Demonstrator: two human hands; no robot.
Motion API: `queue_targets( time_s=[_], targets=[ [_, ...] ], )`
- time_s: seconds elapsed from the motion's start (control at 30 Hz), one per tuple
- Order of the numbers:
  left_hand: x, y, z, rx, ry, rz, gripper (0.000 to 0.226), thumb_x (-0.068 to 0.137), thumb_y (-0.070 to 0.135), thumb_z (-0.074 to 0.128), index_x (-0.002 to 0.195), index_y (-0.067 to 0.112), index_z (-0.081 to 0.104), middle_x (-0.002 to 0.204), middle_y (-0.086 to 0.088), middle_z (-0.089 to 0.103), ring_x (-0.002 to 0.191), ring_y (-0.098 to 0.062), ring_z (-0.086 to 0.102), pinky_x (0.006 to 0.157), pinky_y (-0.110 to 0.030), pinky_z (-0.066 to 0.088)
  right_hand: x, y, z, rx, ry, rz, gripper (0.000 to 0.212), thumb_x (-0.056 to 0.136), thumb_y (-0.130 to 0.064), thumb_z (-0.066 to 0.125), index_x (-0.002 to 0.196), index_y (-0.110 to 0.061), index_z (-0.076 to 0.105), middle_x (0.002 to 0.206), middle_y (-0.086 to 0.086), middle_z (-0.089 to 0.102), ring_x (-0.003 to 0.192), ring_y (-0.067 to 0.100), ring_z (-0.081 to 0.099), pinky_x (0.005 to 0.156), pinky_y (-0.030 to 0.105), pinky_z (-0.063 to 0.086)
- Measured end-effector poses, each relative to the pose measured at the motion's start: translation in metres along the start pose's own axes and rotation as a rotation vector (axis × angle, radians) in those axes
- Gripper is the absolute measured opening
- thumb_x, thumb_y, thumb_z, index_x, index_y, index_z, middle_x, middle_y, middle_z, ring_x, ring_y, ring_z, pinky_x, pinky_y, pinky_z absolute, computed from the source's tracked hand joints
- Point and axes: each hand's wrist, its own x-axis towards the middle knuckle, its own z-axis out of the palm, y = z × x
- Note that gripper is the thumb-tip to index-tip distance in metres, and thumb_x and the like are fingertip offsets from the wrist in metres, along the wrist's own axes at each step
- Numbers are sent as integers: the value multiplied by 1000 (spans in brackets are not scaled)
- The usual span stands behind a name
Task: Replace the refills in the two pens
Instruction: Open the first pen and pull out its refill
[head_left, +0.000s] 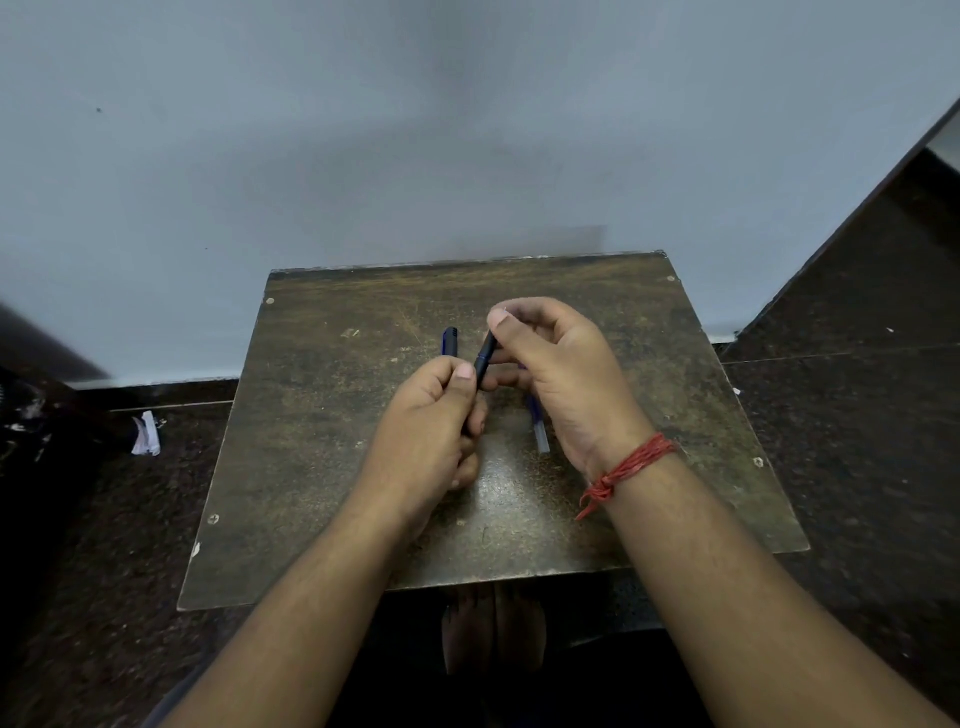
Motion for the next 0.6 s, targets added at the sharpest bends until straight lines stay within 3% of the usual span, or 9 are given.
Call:
queue_targets(
  time_s=[0.13, 0.23, 0.3, 0.4, 0.5, 0.6],
  targets=[
    [-1, 1, 0, 12, -1, -4, 29, 107, 27, 40, 95, 9, 59, 57, 3, 45, 39, -6, 26, 36, -18, 24, -1, 2, 0, -85, 22, -5, 14, 89, -17, 75, 93, -9, 65, 78, 5, 62, 76, 23, 61, 81, 54, 57],
    [-1, 1, 0, 13, -2, -4, 29, 108, 27, 39, 96, 9, 59, 58, 3, 45, 39, -7, 26, 36, -18, 24, -1, -1, -1, -84, -5, 2, 9, 92, -8, 67, 99, -4, 69, 85, 8, 68, 79, 23, 66, 78, 45, 59],
    [-1, 2, 0, 17, 1, -6, 31, 108, 27, 39, 99, 5, 58, 58, 3, 45, 39, -6, 26, 36, -18, 24, -2, -3, -1, -22, -29, 20, 16, 94, -1, 58, 107, 0, 68, 91, 12, 72, 79, 20, 68, 72, 35, 59],
    [-1, 2, 1, 7, 9, -13, 33, 108, 26, 39, 104, -4, 52, 59, 2, 44, 38, -6, 25, 36, -18, 23, -3, -4, 2, 18, -26, 25, 15, 95, -5, 61, 109, 0, 65, 88, 9, 71, 74, 14, 68, 66, 28, 58],
    [-1, 2, 1, 15, 8, -15, 31, 108, 27, 39, 101, 1, 56, 59, 2, 45, 38, -5, 26, 36, -18, 24, -2, -1, 0, -54, 11, 3, 14, 92, -16, 71, 98, -5, 64, 75, 0, 64, 74, 17, 64, 73, 41, 60],
    [-1, 2, 0, 15, 4, -15, 30, 107, 27, 40, 96, 8, 59, 59, 2, 45, 38, -5, 26, 36, -18, 24, -1, 0, -2, -104, 18, 12, 12, 90, -17, 73, 93, -8, 65, 76, 2, 66, 76, 20, 66, 81, 49, 58]
  ],
)
